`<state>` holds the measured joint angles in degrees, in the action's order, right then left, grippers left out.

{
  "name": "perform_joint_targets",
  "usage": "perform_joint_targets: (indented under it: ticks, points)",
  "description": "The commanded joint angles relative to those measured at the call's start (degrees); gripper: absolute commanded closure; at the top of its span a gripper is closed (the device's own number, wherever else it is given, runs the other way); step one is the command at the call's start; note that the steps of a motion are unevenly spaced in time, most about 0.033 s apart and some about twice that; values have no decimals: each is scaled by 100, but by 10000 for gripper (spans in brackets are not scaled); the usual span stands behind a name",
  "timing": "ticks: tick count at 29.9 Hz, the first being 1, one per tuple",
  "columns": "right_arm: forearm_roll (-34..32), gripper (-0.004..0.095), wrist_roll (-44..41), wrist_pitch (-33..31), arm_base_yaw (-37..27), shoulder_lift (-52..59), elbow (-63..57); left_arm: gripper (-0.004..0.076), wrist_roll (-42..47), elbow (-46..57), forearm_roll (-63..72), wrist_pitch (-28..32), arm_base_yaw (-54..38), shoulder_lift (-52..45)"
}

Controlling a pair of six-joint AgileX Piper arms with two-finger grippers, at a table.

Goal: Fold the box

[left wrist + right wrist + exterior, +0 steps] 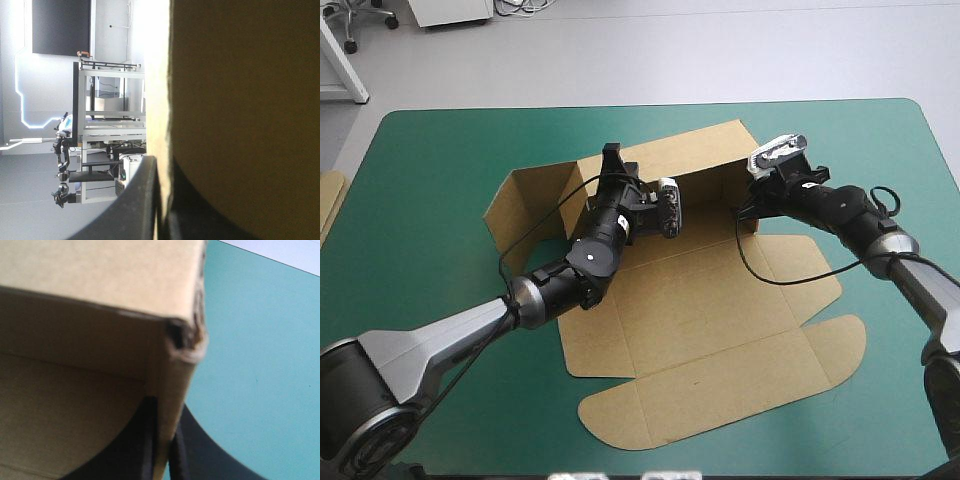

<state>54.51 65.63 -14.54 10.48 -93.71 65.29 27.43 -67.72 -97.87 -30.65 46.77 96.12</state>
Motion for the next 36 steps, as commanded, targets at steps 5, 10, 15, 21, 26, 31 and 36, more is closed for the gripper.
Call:
perform_joint_targets:
  ticks: [5,10,15,21,26,31,36]
  points:
    - [116,928,-122,-78,66,267,175,684,681,-139,-598,-285,179,-277]
    - [116,928,-172,-3,66,267,175,584,717,-149,-542,-503,475,-424]
    - [116,928,-218,-3,66,267,175,470,717,-175,-406,-1248,852,-574]
    - [116,928,-477,62,66,267,175,435,-166,-175,575,-1801,1256,-837]
    - [88,928,-635,84,66,267,175,435,-1004,-248,1793,-2186,1597,-1184]
    - [73,928,-742,65,66,267,175,435,-1424,-817,2669,-2951,1742,-1492]
    - [73,928,-756,9,66,267,175,447,-1791,-1798,3671,-2879,1542,-1808]
